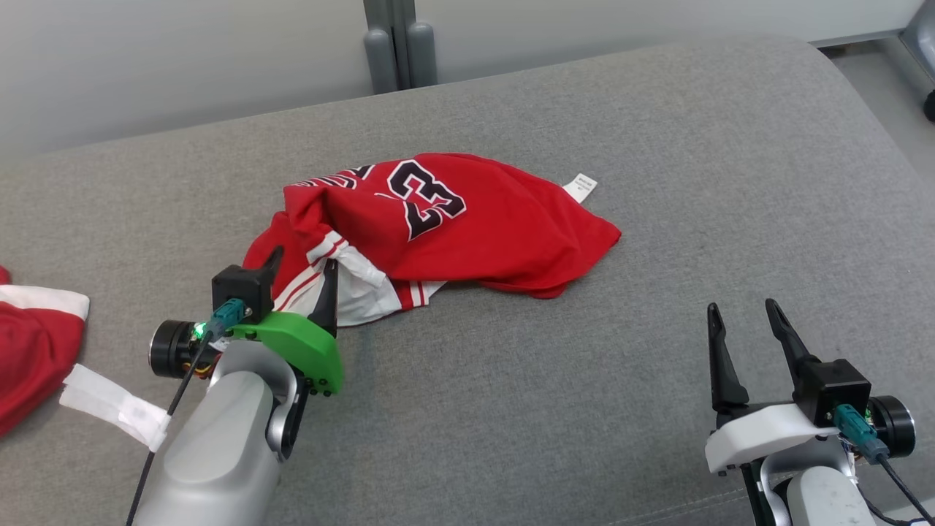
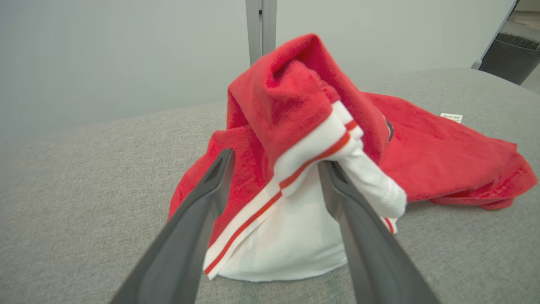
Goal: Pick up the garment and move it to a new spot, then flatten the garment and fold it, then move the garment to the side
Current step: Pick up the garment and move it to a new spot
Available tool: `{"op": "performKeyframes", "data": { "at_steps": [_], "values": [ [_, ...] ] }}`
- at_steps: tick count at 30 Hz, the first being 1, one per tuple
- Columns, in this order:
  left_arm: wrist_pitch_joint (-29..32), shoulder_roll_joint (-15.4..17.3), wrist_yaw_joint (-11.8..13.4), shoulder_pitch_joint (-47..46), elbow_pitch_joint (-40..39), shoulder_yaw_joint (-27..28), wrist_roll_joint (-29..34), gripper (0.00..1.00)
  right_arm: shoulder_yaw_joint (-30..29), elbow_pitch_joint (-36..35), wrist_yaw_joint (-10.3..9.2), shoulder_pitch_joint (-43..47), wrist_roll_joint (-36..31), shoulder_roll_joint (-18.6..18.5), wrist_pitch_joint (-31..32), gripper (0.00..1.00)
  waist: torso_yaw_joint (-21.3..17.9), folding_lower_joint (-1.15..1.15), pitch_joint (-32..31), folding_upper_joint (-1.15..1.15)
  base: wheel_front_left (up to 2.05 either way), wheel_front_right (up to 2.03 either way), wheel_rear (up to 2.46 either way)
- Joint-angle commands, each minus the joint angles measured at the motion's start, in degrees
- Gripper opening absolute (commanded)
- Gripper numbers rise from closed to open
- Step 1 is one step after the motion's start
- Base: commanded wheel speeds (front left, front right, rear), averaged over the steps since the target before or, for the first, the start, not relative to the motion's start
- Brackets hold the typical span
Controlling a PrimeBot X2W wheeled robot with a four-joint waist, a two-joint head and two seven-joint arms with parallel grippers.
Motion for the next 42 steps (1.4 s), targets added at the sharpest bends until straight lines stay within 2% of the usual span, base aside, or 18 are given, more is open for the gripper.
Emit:
{"op": "performKeyframes", "data": {
  "at_steps": [1,9,21,30,42],
  "values": [
    [-0.5,-0.1,0.3,1.4,-1.0,0.3,0.1,1.0,-0.3,0.2,0.01,0.3,-0.4,-0.1,-0.2,1.0,1.9,0.0,-2.1,0.0,0.0,0.0,0.0],
    [-0.4,-0.7,1.6,8.9,-11.2,3.0,1.6,1.0,-2.0,0.4,0.01,2.5,-1.6,-0.1,-0.2,1.0,6.1,0.0,-7.6,0.0,0.0,0.0,0.0],
    [-0.4,-2.8,4.9,24.4,-22.5,8.7,2.9,1.0,-3.1,0.1,0.01,5.1,-0.4,-0.1,-0.2,1.0,10.9,0.0,-11.2,0.0,0.0,0.0,0.0],
    [-0.4,-3.6,4.1,31.8,-26.8,13.5,5.0,1.0,-2.4,0.3,0.01,6.6,0.9,-0.1,-0.2,1.0,11.4,0.0,-12.3,0.0,0.0,0.0,0.0],
    [-0.4,-4.6,3.4,32.1,-26.2,15.6,7.1,1.0,-1.3,1.0,0.01,6.1,0.6,-0.1,-0.2,1.0,10.7,0.0,-12.2,0.0,0.0,0.0,0.0]
  ]
}}
